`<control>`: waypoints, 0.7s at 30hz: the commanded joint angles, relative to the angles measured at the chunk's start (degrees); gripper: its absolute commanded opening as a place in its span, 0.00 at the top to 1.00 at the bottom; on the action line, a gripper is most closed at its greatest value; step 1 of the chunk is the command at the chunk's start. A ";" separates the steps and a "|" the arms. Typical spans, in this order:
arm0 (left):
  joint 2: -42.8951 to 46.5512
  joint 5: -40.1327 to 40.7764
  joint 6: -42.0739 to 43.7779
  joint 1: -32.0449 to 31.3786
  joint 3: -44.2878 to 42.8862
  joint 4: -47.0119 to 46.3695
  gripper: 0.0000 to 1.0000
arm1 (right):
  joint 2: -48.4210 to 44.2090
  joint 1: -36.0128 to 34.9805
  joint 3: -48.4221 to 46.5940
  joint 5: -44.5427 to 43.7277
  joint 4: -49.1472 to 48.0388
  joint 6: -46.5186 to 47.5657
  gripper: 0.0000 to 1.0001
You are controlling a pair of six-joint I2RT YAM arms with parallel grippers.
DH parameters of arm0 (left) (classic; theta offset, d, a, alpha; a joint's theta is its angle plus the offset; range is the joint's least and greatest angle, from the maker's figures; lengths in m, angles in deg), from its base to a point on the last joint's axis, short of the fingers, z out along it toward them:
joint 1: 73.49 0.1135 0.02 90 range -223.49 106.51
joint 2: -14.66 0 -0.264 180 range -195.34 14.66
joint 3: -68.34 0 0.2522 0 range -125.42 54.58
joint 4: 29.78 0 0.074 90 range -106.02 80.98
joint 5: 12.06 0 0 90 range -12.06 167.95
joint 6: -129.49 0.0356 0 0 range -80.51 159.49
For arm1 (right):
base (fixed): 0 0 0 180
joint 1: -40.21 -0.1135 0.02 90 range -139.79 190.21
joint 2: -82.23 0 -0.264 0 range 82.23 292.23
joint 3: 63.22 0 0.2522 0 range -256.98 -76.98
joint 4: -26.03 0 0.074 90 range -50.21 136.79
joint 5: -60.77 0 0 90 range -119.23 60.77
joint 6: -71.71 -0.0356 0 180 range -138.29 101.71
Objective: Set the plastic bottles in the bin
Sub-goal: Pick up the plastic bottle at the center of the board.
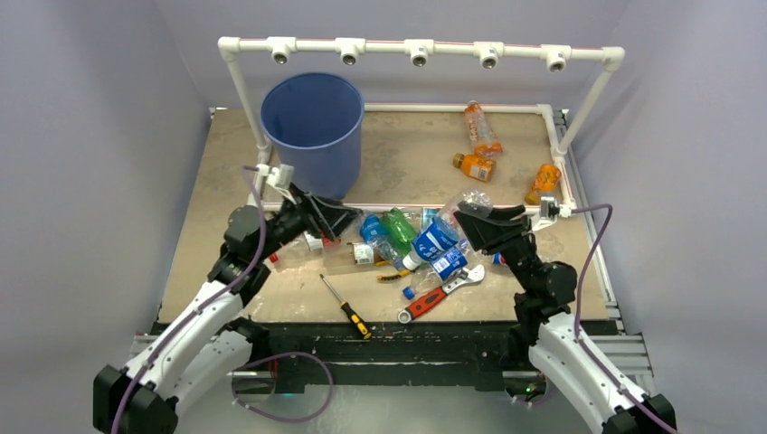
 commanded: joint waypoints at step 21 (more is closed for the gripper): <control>-14.91 9.79 -2.14 -32.57 4.92 -33.80 0.24 | 8.35 -1.30 5.65 -8.46 -31.89 -16.24 0.73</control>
